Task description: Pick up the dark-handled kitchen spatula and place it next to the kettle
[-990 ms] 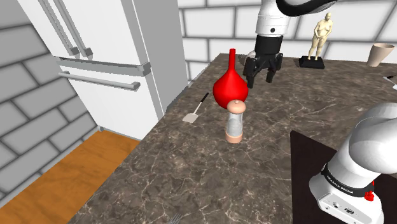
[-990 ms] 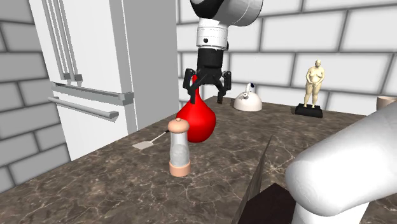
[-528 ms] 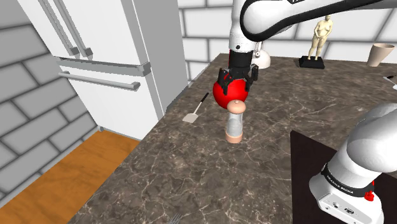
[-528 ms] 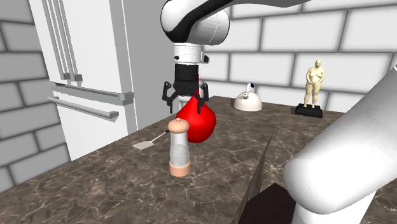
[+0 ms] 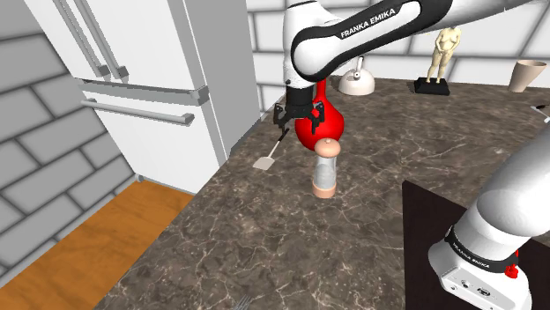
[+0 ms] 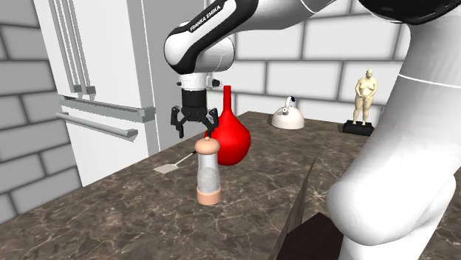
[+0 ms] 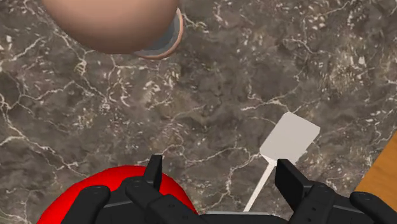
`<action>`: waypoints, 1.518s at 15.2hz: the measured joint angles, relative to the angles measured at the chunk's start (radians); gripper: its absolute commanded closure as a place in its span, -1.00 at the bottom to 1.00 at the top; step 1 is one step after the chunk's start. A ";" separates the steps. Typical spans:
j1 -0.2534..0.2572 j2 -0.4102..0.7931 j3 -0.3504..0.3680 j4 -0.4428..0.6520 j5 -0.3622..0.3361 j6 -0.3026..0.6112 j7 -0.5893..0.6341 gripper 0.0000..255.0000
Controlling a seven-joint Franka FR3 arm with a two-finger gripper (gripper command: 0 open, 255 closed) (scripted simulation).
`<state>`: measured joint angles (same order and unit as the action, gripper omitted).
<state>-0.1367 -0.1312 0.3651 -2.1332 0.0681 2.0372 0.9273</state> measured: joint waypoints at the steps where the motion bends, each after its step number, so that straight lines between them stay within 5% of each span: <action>1: -0.005 0.043 0.006 0.017 -0.023 0.024 0.044 -1.00; 12: 0.038 0.490 -0.041 0.401 -0.264 0.046 0.495 -1.00; 23: 0.048 0.568 -0.063 0.400 -0.298 0.119 0.539 -1.00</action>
<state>-0.0885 0.4372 0.3021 -1.7332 -0.2296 2.1562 1.4667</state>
